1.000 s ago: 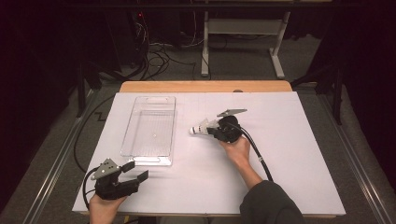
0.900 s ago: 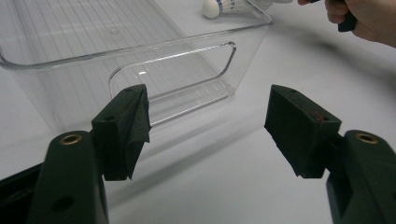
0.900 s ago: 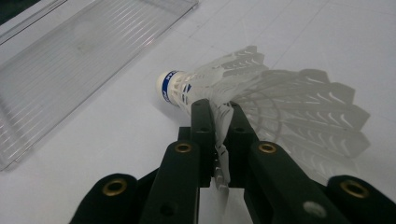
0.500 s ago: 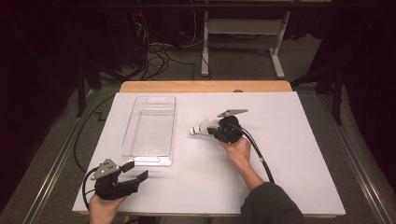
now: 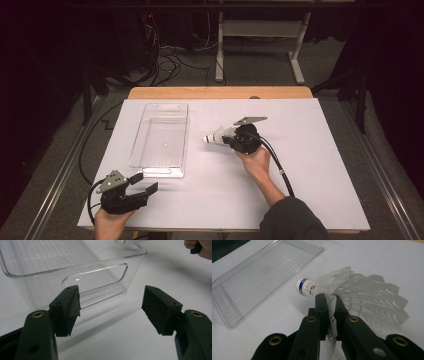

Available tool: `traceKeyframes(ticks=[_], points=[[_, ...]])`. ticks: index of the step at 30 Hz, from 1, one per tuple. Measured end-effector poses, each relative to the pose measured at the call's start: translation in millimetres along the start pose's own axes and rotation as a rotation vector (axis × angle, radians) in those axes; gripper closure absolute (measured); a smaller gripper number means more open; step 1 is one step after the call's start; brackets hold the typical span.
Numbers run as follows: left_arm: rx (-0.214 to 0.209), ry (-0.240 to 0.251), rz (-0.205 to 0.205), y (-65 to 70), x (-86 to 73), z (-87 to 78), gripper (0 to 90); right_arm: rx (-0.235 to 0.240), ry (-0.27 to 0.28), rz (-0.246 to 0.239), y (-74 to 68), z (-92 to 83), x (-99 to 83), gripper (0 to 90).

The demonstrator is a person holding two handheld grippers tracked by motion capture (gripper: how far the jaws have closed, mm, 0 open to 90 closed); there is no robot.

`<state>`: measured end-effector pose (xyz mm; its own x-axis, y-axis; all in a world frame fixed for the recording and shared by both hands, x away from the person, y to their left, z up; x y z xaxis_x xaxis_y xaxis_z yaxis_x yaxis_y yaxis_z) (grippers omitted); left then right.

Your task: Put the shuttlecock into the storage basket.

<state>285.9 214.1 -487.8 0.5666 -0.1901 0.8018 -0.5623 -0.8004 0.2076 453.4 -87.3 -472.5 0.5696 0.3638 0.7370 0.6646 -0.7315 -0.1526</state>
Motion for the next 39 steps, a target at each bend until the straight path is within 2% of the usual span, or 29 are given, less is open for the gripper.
traceKeyframes(ticks=[6, 21, 29, 39], points=[[0.003, 0.002, -0.001, -0.8, 0.0, -0.8, 31.5, 0.010, 0.001, 0.007, -3.9, -3.6, 0.9, 87.7], [0.006, 0.003, 0.000, -2.2, -0.1, -1.2, 31.5, 0.043, 0.021, -0.009, -19.0, -14.6, 8.9, 89.1], [0.007, 0.005, 0.000, -2.6, 0.0, -1.6, 31.6, 0.047, 0.020, -0.010, -21.1, -15.9, 10.8, 89.2], [0.009, 0.005, 0.000, -2.5, -0.2, -1.5, 31.6, 0.061, 0.037, -0.036, -33.0, -23.8, 21.1, 89.2]])
Point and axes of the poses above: each handheld gripper's, and its own axes: z roughly forward along the jaws, x roughly out of its top, y roughly to its right, the point moved 6 cm from there along z, roughly forward along the jaws, and after that the axes turned 3 degrees about -y, right-handed, at the moved point
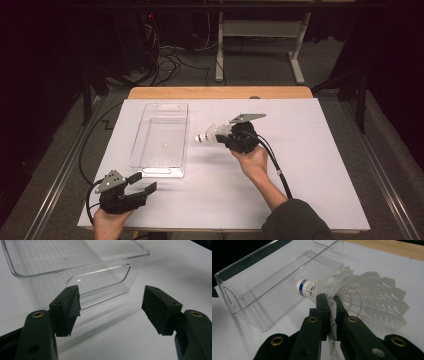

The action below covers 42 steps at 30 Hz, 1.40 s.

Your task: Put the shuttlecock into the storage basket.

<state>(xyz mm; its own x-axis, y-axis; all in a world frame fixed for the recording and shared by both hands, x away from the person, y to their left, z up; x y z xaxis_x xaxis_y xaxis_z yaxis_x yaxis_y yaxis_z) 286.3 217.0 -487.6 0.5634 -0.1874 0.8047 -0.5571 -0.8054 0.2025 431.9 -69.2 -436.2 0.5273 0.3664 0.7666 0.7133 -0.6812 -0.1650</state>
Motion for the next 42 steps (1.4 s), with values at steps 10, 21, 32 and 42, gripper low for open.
traceKeyframes(ticks=[10, 21, 32, 42], points=[[0.002, 0.002, -0.002, -0.1, -0.2, -0.5, 31.5, 0.018, 0.017, -0.015, -11.5, -3.6, 10.4, 89.2], [0.005, 0.002, 0.000, -0.6, -0.4, -1.0, 31.6, 0.042, 0.026, -0.035, -25.9, -3.3, 22.8, 89.2], [0.008, 0.001, 0.006, -0.8, -0.6, -1.6, 31.7, 0.073, 0.021, -0.054, -42.3, 8.3, 31.7, 89.2], [0.014, 0.001, 0.012, -0.9, -0.8, -2.1, 31.9, 0.099, 0.005, -0.074, -60.2, 21.0, 39.5, 89.2]])
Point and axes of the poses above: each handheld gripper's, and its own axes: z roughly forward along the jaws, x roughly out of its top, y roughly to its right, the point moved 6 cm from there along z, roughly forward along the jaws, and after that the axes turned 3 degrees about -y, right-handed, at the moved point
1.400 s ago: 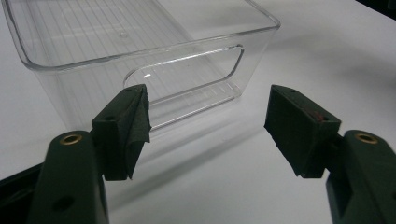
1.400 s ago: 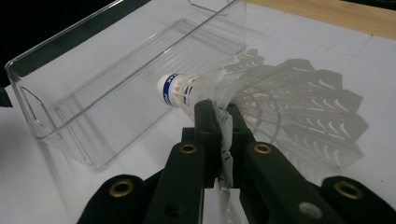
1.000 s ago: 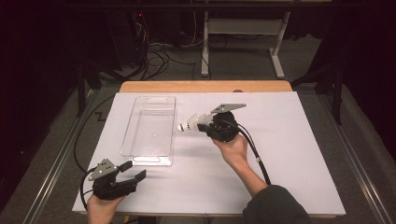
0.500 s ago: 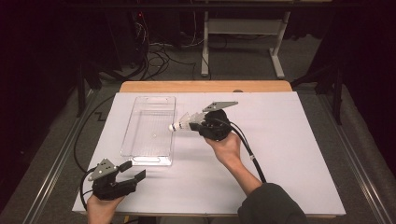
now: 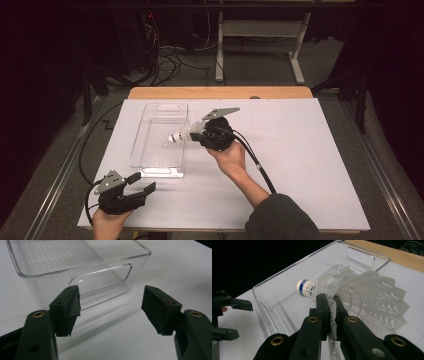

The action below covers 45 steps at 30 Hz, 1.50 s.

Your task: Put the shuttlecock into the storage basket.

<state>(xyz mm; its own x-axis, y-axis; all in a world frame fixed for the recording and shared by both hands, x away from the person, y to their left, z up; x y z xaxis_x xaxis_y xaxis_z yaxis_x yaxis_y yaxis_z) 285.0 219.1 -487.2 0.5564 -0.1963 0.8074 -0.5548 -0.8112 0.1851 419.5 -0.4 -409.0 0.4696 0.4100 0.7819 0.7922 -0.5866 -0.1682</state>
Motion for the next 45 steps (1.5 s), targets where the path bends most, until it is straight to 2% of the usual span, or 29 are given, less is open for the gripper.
traceKeyframes(ticks=[20, 32, 45], points=[[0.000, 0.001, 0.003, -0.8, -0.2, -0.5, 31.9, 0.018, -0.043, -0.021, -17.1, 32.3, 8.8, 89.1], [-0.001, 0.001, 0.004, -0.8, -0.2, -0.3, 31.9, 0.013, -0.073, -0.015, -23.7, 50.4, 8.4, 89.0], [0.001, 0.005, 0.000, -1.0, -0.2, -1.1, 31.9, 0.002, -0.116, -0.040, -35.6, 73.2, 8.9, 88.9]])
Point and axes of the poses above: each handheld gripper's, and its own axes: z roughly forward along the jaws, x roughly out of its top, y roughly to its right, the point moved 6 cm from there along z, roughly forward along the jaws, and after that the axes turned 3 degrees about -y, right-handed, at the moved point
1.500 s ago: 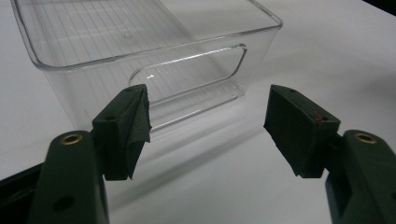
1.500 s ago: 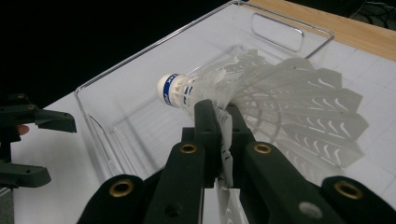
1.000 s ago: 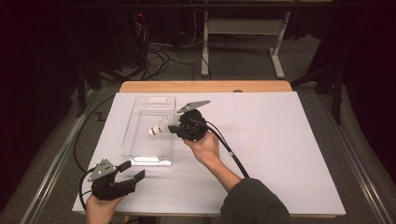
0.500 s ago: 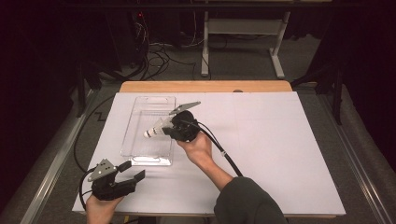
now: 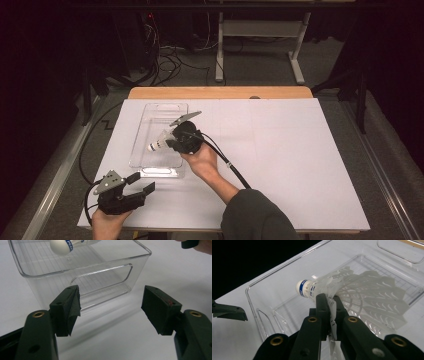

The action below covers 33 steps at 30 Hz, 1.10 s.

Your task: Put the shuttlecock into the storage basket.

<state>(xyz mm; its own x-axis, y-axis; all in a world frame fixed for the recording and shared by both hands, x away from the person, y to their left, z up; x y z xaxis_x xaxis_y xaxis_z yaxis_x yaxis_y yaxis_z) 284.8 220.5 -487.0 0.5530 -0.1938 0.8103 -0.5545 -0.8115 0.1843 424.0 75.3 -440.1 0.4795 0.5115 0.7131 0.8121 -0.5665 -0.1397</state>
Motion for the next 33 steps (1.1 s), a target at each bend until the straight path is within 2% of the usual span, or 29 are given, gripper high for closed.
traceKeyframes(ticks=[17, 33], points=[[0.001, -0.005, 0.006, 0.1, -0.3, 0.3, 31.9, -0.003, -0.054, -0.019, -8.8, 22.9, 0.2, 88.5], [-0.002, -0.005, 0.006, 0.8, -0.2, 0.6, 31.9, -0.018, -0.076, -0.029, -13.8, 31.5, 2.7, 88.3]])
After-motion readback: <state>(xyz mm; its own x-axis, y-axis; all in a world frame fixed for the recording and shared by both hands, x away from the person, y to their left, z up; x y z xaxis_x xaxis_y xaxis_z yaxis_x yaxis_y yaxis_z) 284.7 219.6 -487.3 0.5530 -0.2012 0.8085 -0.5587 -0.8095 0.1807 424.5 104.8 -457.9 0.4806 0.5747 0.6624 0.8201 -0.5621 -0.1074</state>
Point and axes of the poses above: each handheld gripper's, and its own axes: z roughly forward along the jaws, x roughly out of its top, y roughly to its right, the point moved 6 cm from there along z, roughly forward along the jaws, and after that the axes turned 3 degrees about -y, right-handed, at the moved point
